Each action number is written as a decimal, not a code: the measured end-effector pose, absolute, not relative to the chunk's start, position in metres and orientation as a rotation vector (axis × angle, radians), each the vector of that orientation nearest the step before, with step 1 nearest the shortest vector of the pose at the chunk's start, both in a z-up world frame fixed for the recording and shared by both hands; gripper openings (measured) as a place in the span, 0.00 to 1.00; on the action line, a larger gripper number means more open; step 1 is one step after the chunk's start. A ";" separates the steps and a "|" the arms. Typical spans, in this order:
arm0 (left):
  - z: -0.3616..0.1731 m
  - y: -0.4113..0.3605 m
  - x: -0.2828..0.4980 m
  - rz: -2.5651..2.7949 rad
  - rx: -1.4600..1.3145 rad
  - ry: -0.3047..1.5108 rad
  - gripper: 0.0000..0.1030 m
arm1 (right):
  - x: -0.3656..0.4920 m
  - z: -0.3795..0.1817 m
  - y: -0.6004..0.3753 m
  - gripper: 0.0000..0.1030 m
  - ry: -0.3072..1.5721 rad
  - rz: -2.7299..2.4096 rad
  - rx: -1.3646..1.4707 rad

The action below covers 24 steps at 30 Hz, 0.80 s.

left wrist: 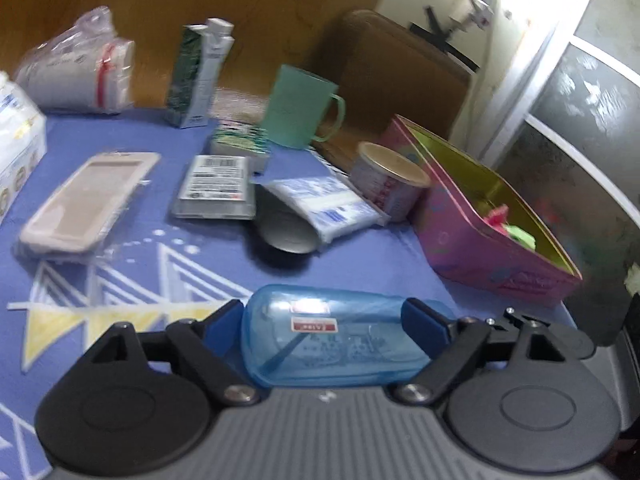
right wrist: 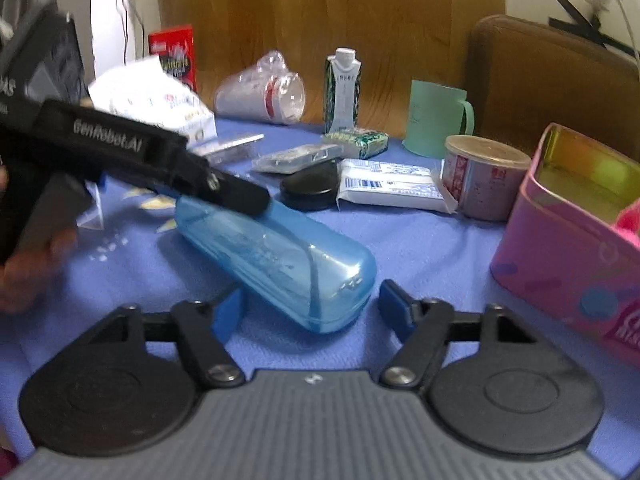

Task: Organize soft objects

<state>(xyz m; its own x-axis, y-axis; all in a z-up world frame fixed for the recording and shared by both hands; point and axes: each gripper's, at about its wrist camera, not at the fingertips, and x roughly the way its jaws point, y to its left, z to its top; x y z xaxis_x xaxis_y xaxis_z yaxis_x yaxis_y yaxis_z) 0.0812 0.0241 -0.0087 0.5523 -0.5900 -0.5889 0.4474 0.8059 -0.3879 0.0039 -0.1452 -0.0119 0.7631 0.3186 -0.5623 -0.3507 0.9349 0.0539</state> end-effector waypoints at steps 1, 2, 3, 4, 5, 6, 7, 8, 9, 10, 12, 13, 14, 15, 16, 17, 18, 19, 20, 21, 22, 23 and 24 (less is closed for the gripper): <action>-0.009 0.017 0.079 -0.624 -0.197 0.775 0.86 | -0.001 -0.012 -0.148 0.70 0.601 0.357 -0.062; -0.010 0.009 0.077 -0.634 -0.194 0.781 0.86 | -0.006 -0.012 -0.154 0.70 0.600 0.350 -0.059; -0.010 0.000 0.074 -0.652 -0.183 0.783 0.86 | -0.011 -0.013 -0.161 0.70 0.599 0.342 -0.048; -0.010 -0.012 0.071 -0.677 -0.166 0.785 0.86 | -0.018 -0.014 -0.169 0.70 0.596 0.329 -0.034; -0.010 -0.025 0.068 -0.704 -0.150 0.787 0.86 | -0.027 -0.015 -0.178 0.70 0.590 0.312 -0.023; -0.011 -0.039 0.065 -0.731 -0.135 0.791 0.86 | -0.037 -0.016 -0.188 0.70 0.583 0.288 -0.018; -0.012 -0.053 0.062 -0.756 -0.118 0.792 0.87 | -0.046 -0.017 -0.197 0.70 0.579 0.263 -0.016; -0.013 -0.070 0.058 -0.785 -0.096 0.794 0.89 | -0.054 -0.018 -0.207 0.70 0.578 0.236 -0.008; -0.014 -0.086 0.052 -0.812 -0.076 0.794 0.90 | -0.064 -0.019 -0.218 0.70 0.578 0.207 0.011; -0.015 -0.102 0.048 -0.841 -0.055 0.792 0.91 | -0.073 -0.020 -0.229 0.70 0.576 0.179 0.024; -0.017 -0.131 0.041 -0.897 -0.018 0.788 0.91 | -0.092 -0.022 -0.249 0.70 0.569 0.115 0.034; -0.017 -0.147 0.038 -0.926 -0.001 0.787 0.91 | -0.101 -0.023 -0.260 0.71 0.566 0.084 0.044; -0.018 -0.160 0.036 -0.949 0.010 0.790 0.91 | -0.109 -0.024 -0.269 0.71 0.564 0.057 0.053; -0.018 -0.171 0.030 -0.964 0.020 0.791 0.91 | -0.116 -0.025 -0.277 0.71 0.561 0.032 0.061; -0.016 -0.181 0.028 -0.978 0.033 0.788 0.91 | -0.122 -0.025 -0.286 0.71 0.557 0.012 0.075; -0.010 -0.189 0.025 -0.990 0.043 0.773 0.91 | -0.127 -0.025 -0.294 0.70 0.551 -0.004 0.091; -0.002 -0.194 0.023 -1.002 0.047 0.748 0.91 | -0.131 -0.022 -0.300 0.70 0.538 -0.017 0.107; 0.009 -0.200 0.022 -1.016 0.048 0.709 0.91 | -0.135 -0.016 -0.307 0.70 0.511 -0.028 0.117; 0.020 -0.205 0.023 -1.026 0.049 0.673 0.91 | -0.137 -0.008 -0.312 0.70 0.480 -0.037 0.116; 0.032 -0.210 0.026 -1.030 0.048 0.637 0.91 | -0.137 0.001 -0.318 0.70 0.444 -0.044 0.110; 0.044 -0.215 0.029 -1.027 0.050 0.602 0.91 | -0.134 0.012 -0.325 0.70 0.413 -0.047 0.103; 0.053 -0.221 0.034 -1.019 0.054 0.574 0.91 | -0.128 0.021 -0.331 0.70 0.388 -0.049 0.095; 0.062 -0.228 0.043 -1.004 0.056 0.557 0.91 | -0.120 0.028 -0.337 0.70 0.371 -0.051 0.088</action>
